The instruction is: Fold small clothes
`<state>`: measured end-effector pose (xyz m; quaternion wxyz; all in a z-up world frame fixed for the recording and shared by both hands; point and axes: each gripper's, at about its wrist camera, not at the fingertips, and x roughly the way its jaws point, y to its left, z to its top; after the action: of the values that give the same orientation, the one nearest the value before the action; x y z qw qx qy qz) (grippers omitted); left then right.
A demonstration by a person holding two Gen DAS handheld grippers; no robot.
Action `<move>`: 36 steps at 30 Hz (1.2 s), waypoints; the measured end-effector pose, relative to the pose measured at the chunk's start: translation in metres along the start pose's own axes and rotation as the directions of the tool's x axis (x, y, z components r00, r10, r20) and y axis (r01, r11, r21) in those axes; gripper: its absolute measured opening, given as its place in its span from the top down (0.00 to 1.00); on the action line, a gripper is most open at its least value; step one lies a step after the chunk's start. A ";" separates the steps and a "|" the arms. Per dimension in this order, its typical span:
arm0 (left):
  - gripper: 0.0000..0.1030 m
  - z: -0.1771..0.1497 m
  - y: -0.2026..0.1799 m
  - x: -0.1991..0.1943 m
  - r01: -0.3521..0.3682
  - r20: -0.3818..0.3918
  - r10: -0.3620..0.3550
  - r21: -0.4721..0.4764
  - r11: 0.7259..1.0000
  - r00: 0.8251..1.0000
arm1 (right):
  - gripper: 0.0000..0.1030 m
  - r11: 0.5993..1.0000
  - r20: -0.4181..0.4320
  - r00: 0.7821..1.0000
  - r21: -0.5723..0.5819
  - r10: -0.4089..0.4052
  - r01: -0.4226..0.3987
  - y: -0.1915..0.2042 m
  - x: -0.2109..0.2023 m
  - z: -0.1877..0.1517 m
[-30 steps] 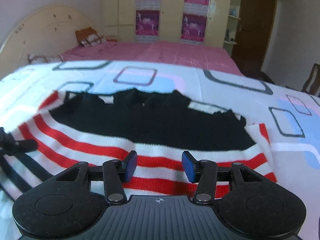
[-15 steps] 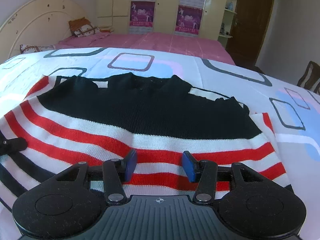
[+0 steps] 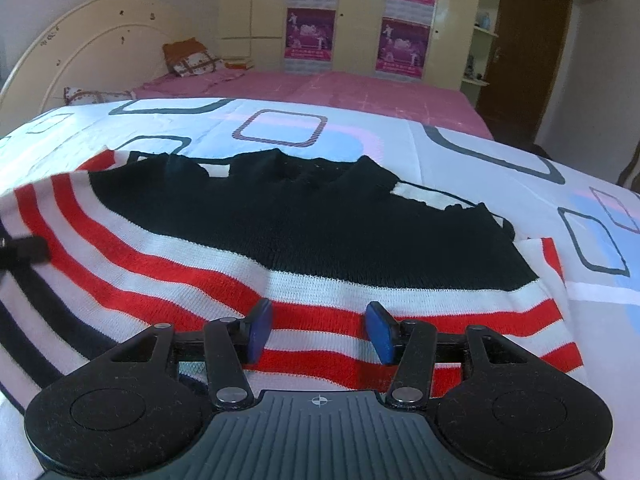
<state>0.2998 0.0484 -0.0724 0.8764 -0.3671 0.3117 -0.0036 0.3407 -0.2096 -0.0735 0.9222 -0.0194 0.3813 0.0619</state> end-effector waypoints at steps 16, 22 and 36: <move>0.83 -0.052 -0.158 0.002 0.188 -0.042 -0.191 0.477 0.859 0.981 | 0.49 0.990 0.078 0.996 0.135 0.030 -0.041 -0.076 -0.040 -0.009; 0.84 -0.127 -0.196 0.026 0.277 -0.183 -0.208 0.628 0.728 0.961 | 0.49 0.970 0.086 0.995 0.241 -0.053 0.031 -0.150 -0.076 -0.032; 0.34 -0.207 -0.185 0.001 0.347 -0.325 -0.125 0.833 0.430 0.937 | 0.49 0.918 0.105 0.977 0.335 0.188 -0.213 -0.183 -0.091 -0.014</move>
<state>0.2286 -0.2196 -0.0645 0.8901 0.0998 0.3022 -0.3264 0.2905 -0.4012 -0.0207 0.9130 0.1833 0.3535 0.0889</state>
